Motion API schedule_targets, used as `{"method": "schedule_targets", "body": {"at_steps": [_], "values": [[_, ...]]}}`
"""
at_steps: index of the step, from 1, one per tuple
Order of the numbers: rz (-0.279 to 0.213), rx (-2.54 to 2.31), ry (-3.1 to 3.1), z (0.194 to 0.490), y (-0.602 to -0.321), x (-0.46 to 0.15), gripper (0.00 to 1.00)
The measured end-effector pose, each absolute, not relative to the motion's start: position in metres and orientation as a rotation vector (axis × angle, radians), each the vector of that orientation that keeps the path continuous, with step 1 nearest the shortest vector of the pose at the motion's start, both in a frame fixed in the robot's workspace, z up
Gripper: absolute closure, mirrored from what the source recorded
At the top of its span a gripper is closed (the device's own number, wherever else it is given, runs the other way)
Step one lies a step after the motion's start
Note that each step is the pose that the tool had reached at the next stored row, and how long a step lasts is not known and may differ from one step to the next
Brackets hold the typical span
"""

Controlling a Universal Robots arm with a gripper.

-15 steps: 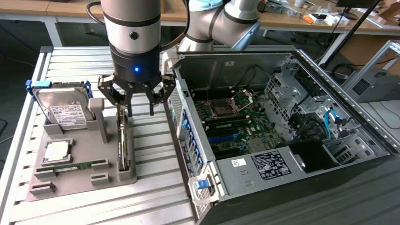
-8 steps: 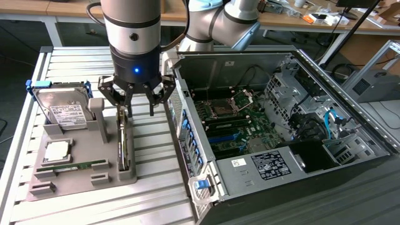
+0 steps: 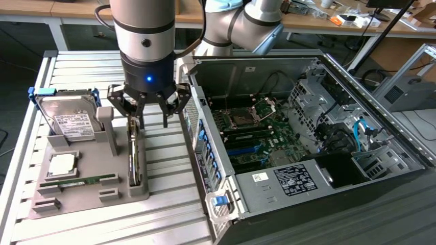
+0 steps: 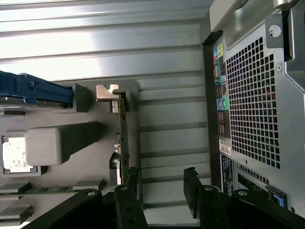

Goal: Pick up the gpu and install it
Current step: 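Pick up the gpu and move the gpu toward the slot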

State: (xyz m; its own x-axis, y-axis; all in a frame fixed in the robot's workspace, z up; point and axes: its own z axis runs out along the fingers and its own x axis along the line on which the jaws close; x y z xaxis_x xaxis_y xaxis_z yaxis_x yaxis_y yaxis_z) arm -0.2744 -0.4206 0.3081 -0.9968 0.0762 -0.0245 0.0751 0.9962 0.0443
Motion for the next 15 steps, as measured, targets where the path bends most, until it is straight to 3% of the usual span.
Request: {"method": "schedule_targets", "body": {"at_steps": [15], "values": [[0.068,0.118,3.112,0.3047,-0.4209,-0.2744,0.5]]}}
